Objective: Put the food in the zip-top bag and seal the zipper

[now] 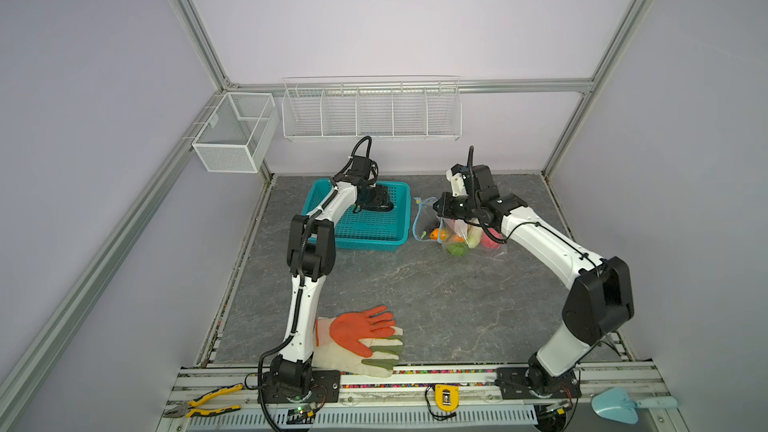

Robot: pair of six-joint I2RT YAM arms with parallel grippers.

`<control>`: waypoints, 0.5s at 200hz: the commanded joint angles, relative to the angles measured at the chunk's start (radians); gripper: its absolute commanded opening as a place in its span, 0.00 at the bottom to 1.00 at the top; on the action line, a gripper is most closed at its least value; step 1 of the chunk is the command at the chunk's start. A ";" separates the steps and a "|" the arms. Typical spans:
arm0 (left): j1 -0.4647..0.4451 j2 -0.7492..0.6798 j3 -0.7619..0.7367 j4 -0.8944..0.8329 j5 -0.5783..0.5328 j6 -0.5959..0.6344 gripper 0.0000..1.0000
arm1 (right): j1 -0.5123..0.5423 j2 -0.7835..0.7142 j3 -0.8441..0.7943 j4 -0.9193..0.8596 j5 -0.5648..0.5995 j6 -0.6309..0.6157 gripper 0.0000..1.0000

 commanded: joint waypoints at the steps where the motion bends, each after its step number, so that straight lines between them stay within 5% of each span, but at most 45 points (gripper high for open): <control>1: -0.003 0.031 0.012 -0.031 0.014 -0.007 0.76 | -0.001 -0.034 0.005 -0.007 0.005 -0.007 0.07; 100: -0.003 -0.030 -0.050 -0.101 0.062 -0.029 0.77 | 0.002 -0.023 0.008 -0.006 0.006 -0.009 0.07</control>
